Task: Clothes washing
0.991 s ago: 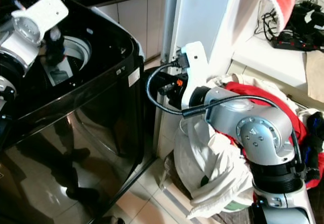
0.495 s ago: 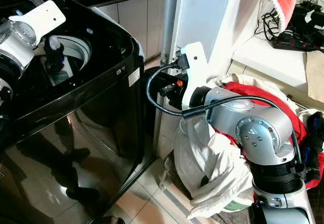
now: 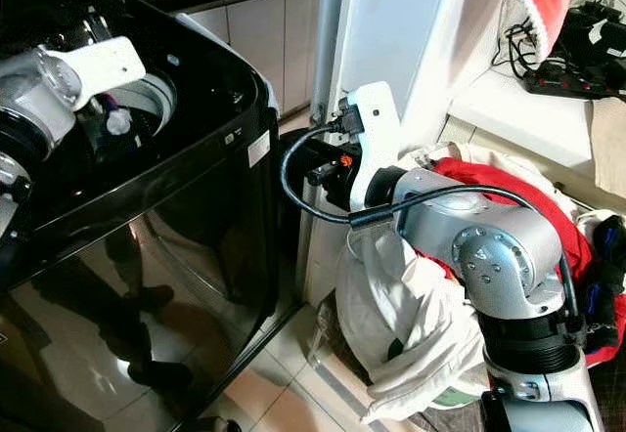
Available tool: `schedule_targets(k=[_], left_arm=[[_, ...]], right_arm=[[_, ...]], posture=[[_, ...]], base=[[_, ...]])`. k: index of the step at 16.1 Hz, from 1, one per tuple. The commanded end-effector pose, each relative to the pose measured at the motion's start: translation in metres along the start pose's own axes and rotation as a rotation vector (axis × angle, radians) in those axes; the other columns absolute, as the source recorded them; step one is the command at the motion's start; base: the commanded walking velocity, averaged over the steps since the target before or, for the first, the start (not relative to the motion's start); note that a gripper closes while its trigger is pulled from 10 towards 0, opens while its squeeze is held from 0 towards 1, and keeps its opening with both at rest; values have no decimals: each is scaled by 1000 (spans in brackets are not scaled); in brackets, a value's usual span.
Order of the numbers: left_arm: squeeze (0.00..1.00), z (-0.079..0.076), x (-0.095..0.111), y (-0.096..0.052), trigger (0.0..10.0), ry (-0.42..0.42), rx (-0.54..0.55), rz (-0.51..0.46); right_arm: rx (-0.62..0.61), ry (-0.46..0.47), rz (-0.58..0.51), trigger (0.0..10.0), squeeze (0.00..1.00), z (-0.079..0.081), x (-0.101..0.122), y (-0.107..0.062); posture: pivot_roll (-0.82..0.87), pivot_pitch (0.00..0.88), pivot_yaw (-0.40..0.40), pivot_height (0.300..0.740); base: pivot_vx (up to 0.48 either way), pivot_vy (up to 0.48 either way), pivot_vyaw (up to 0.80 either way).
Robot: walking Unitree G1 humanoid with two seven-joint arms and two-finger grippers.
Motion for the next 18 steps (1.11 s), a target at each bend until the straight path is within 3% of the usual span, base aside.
schedule_targets(k=[1, 3, 4, 5, 6, 7, 8, 9, 10, 11, 13, 14, 15, 16, 17, 18], left_arm=[[0, 0, -3, 0, 10000, 21, -10, 10], [0, 5, -6, -1, 10000, 20, 1, 14], [0, -2, -4, -1, 10000, 22, -53, -2], [0, 13, -4, -3, 10000, -43, 37, -13], [0, 20, 6, -5, 10000, -248, 48, -83], [0, 18, 12, -6, 10000, -322, 13, -126], [0, 33, 9, -10, 10000, -539, 82, -136], [0, 33, 9, -10, 10000, -598, 70, -133], [0, 35, 10, -11, 10000, -604, 70, -143], [0, 54, -6, -15, 10000, -402, 232, -60], [0, 45, -5, -13, 10000, -404, 158, -61], [0, 39, -2, -11, 10000, -259, 125, -48], [0, 33, -7, -9, 10000, -41, 106, -2], [0, 32, -5, -8, 10000, -8, 97, -8], [0, 20, -1, -7, 10000, 81, 14, -16], [0, 38, 1, -10, 10000, 90, 130, -14]], right_arm=[[-13, -5, 6, 10000, 0, -2, -1, -3], [-14, -6, 7, 10000, 0, -2, -1, -2], [-13, -10, 8, 10000, 0, -2, -1, -2], [-14, -12, 7, 10000, 0, -2, -1, -2], [-21, -8, 3, 10000, 0, -4, 0, -1], [-23, -5, 2, 10000, 0, -4, 0, -1], [-28, 6, -1, 10000, 0, -5, 0, -1], [-31, 10, 0, 10000, 0, -6, -1, 0], [-33, 12, 0, 10000, 0, -7, -1, 0], [-36, 10, 3, 10000, 0, -7, -2, 0], [-37, 8, 4, 10000, 0, -7, -2, 0], [-35, 5, 6, 10000, 0, -7, -2, 1], [-36, 1, 8, 10000, 0, -7, -3, 1], [-38, -1, 9, 10000, 0, -7, -3, 1], [-40, 0, 9, 10000, 0, -8, -3, 1], [-41, -1, 8, 10000, 0, -8, -4, 1]], posture=[[-39, 0, 4, 740], [-34, 0, 2, 740], [-34, 0, 1, 740], [-31, 0, 4, 740], [-28, 0, 1, 740], [-28, 0, 1, 740], [-26, 0, 2, 740], [-22, 0, 1, 740], [-22, 0, 0, 740], [-20, 0, -1, 740], [-21, 0, -1, 740], [-16, 0, -4, 740], [-13, 0, -3, 740], [-16, 0, -5, 740], [-11, 0, -2, 740], [-11, 0, -2, 740]], base=[[0, 0, 0], [0, 0, 0], [0, 0, 0], [0, 0, 0], [0, 0, 0], [0, 0, 0], [0, 0, 0], [0, 0, 0], [0, 0, 0], [0, 0, 0], [0, 0, 0], [0, 0, 0], [0, 0, 0], [0, 0, 0], [0, 0, 0], [0, 0, 0]])
Point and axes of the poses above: a point about 5 cm out from each wrist's last joint towards the gripper, its own y axis pointing out of the wrist towards the gripper, its own x axis along the axis of the wrist's last joint, z = x × y, the point moved 6 cm from there along y, pointing out of the wrist towards the gripper, and after that the axes turned 6 degrees about y, right-handed, at the moved point
